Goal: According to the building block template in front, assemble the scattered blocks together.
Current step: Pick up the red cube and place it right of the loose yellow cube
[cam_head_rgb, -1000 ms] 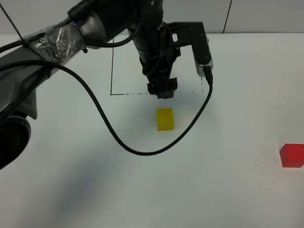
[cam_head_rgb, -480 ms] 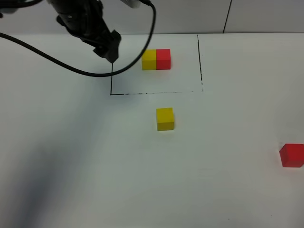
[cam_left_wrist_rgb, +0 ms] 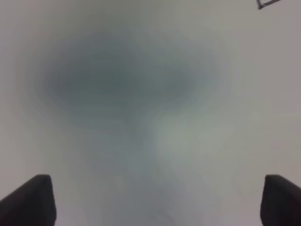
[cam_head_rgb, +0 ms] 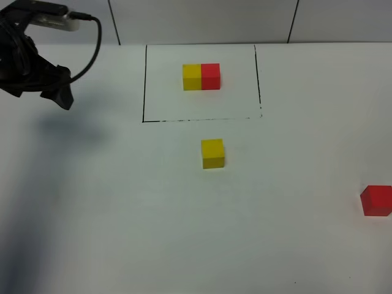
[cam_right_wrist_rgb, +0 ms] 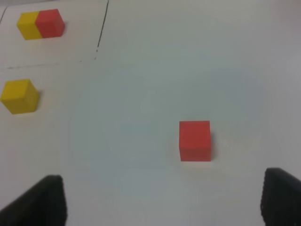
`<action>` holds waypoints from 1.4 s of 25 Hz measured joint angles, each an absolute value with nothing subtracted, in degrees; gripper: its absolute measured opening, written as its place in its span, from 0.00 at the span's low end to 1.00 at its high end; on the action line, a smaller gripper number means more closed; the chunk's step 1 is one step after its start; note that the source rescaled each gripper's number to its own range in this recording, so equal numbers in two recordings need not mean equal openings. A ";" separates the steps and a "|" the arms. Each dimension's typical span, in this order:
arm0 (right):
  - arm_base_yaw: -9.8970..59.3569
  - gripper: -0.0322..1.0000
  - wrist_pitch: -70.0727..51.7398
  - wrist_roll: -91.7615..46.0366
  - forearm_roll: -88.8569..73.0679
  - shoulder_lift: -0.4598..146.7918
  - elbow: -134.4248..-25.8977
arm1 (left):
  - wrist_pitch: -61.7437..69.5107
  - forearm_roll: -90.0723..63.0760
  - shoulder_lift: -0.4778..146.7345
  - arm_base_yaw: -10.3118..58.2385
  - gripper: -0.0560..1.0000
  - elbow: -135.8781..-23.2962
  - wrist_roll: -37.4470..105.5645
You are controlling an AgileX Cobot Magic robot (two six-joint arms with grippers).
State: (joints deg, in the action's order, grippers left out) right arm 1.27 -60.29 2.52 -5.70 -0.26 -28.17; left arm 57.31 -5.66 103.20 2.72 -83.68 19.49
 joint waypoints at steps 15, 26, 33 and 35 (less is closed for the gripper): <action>1.27 0.93 -60.29 2.52 -5.70 -0.26 -28.17 | 54.70 -5.65 59.14 2.25 1.00 -55.18 6.45; 1.27 0.93 -60.29 2.52 -5.70 -0.26 -28.17 | 55.29 -5.69 30.34 2.25 0.99 -39.32 3.17; 1.27 0.93 -60.29 2.52 -5.70 -0.26 -28.17 | 58.44 -5.71 15.44 2.25 0.97 -31.85 2.94; 1.27 0.93 -60.29 2.52 -5.70 -0.26 -28.17 | 59.85 -5.71 11.77 2.25 0.95 -30.03 2.94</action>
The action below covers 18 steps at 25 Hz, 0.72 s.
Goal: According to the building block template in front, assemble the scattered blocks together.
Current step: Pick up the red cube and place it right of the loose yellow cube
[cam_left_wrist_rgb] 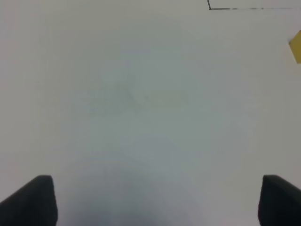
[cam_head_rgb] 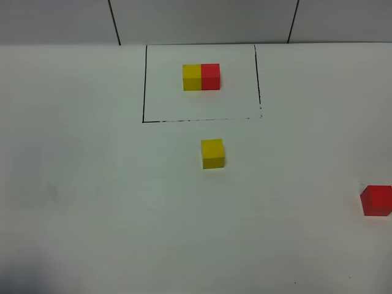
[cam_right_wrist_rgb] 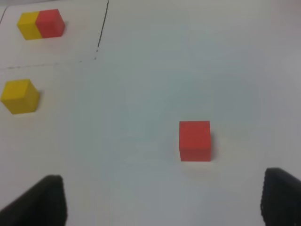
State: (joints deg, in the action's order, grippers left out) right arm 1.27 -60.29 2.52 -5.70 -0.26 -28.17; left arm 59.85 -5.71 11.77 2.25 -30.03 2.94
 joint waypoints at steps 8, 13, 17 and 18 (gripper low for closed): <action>1.27 0.93 -60.29 2.52 -5.70 -0.26 -28.17 | 60.26 -5.66 1.55 2.25 0.90 -28.77 2.47; 1.27 0.93 -60.29 2.52 -5.70 -0.26 -28.17 | 60.33 -5.55 -0.24 2.25 0.84 -28.77 1.47; 1.27 0.93 -60.29 2.52 -5.70 -0.26 -28.17 | 60.33 -5.49 -0.24 2.25 0.83 -28.77 0.98; 1.27 0.93 -60.29 2.52 -5.70 -0.26 -28.17 | 60.33 -5.40 -0.24 2.25 0.82 -28.77 0.74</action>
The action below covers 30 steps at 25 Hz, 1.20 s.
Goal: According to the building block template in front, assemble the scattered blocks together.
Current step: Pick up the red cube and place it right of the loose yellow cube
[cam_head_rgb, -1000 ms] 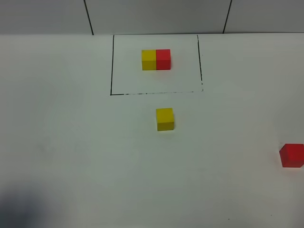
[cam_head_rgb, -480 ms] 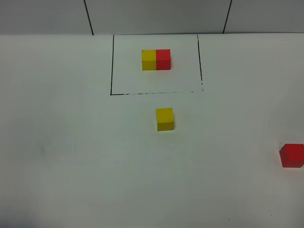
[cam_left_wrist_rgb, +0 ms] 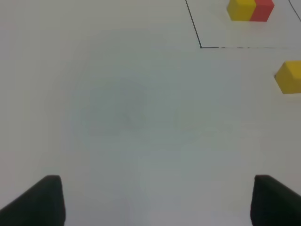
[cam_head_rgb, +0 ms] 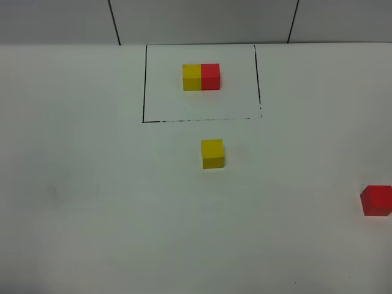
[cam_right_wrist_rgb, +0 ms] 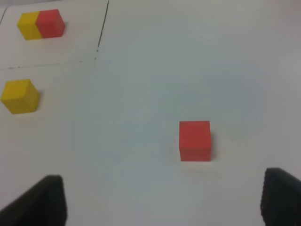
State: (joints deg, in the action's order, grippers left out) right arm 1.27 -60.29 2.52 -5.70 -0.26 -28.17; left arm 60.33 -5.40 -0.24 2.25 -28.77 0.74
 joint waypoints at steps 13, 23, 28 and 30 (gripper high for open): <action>1.27 0.93 -60.29 2.52 -5.70 -0.26 -28.17 | 60.33 -4.46 -0.24 2.25 0.82 -28.71 -0.42; 1.27 0.93 -60.29 2.52 -5.70 -0.26 -28.17 | 60.33 -4.46 -0.24 2.25 0.82 -28.71 -0.48; 1.27 0.93 -60.29 2.52 -5.70 -0.26 -28.17 | 60.33 -4.46 -0.18 2.25 0.82 -28.71 -0.48; 1.27 0.93 -60.29 2.52 -5.70 -0.26 -28.17 | 60.33 -4.46 -0.18 2.25 0.82 -28.71 -0.48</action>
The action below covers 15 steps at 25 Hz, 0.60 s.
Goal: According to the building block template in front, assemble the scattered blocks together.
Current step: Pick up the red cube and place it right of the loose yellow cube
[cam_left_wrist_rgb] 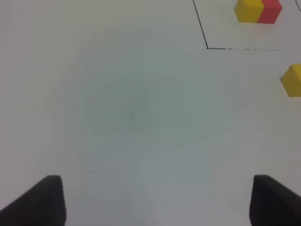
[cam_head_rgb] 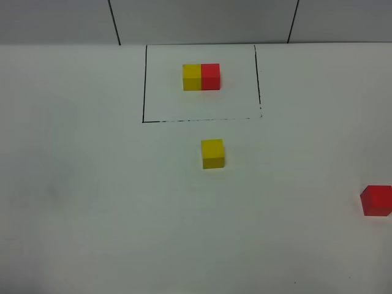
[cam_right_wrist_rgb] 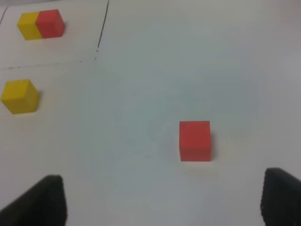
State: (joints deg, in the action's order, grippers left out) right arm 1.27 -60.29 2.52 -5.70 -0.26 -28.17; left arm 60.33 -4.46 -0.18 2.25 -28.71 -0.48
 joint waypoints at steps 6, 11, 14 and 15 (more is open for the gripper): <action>1.27 0.93 -60.29 2.52 -5.70 -0.26 -28.17 | 60.33 -4.46 -0.18 2.25 0.82 -28.71 -0.48; 1.27 0.93 -60.29 2.52 -5.70 -0.26 -28.17 | 60.33 -4.42 -0.24 2.25 0.82 -28.71 -0.48; 1.27 0.93 -60.29 2.52 -5.70 -0.26 -28.17 | 60.33 -4.42 -0.24 2.25 0.82 -28.71 -0.48; 1.27 0.93 -60.29 2.52 -5.70 -0.26 -28.17 | 60.33 -4.42 -0.24 2.25 0.82 -28.71 -0.48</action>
State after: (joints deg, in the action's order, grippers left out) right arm 1.27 -60.29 2.52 -5.70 -0.26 -28.17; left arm 60.33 -4.42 -0.24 2.25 -28.71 -0.48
